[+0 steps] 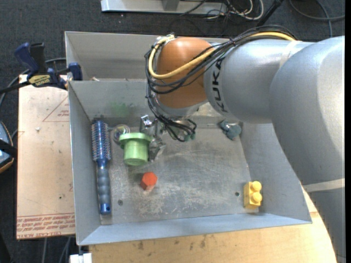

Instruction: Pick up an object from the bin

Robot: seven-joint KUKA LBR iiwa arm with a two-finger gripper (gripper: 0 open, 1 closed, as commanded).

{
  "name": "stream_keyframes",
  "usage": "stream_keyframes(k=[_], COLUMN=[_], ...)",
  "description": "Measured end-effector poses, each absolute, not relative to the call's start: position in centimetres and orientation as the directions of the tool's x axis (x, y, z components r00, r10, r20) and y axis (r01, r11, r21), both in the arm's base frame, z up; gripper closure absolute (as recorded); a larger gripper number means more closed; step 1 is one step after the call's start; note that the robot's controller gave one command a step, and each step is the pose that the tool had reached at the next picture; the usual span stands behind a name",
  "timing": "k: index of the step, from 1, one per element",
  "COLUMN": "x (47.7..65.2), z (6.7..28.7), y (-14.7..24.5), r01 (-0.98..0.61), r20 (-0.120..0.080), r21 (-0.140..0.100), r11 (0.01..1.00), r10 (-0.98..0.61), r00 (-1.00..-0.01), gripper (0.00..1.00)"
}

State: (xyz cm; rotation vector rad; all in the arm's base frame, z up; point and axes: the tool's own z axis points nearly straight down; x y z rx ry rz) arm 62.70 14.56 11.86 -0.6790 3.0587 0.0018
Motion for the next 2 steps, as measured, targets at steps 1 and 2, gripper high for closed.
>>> stream_keyframes(k=[1, 2], x=[62.82, 62.89], z=[14.29, 14.86], y=[14.63, 14.65], r01=[-0.421, -0.420], r20=[-0.006, -0.004], r21=[0.000, 0.001], r11=[0.907, 0.908], r10=[-0.421, -0.420], r00=[-0.907, -0.908], gripper=[1.00, 1.00])
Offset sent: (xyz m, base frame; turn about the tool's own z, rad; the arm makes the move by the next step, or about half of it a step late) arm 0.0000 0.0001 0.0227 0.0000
